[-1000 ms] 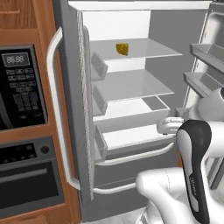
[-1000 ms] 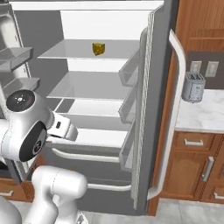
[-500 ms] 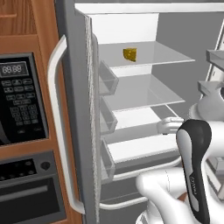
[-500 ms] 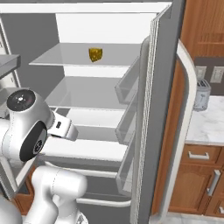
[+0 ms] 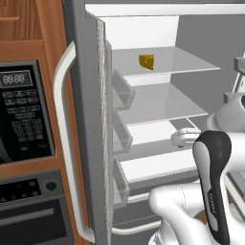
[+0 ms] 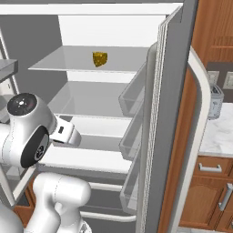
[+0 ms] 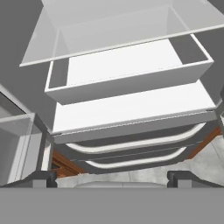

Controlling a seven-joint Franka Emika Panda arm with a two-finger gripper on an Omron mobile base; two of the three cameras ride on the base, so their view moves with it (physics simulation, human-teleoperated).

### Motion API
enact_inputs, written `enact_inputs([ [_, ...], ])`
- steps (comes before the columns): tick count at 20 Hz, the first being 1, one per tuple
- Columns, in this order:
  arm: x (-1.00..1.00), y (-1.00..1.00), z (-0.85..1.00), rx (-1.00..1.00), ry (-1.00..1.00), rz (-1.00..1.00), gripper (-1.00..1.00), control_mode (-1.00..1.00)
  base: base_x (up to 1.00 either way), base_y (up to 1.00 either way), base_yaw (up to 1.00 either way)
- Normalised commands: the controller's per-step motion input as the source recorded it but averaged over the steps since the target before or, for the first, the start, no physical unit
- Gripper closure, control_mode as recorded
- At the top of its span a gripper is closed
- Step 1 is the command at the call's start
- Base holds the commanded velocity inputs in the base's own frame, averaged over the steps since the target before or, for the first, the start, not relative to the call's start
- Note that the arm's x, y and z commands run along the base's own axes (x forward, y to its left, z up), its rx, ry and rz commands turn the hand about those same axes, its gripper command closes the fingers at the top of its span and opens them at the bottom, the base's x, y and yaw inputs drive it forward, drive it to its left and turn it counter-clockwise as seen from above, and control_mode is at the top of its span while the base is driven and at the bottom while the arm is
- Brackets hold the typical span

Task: Retrieve the sausage and cheese from the fridge and place them on the cutting board on the counter.

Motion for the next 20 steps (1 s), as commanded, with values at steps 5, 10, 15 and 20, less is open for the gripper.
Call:
enact_inputs([
  [5,0.0,0.0,0.0,0.0,0.0,0.0,-1.0,1.0,0.0,0.0,0.0],
  [10,0.0,0.0,0.0,0.0,0.0,0.0,-1.0,1.0,0.0,0.0,0.0],
  [15,0.0,0.0,0.0,0.0,0.0,0.0,-1.0,1.0,0.0,0.0,0.0],
  [20,0.0,0.0,0.0,0.0,0.0,0.0,-1.0,-1.0,0.0,0.0,0.0],
])
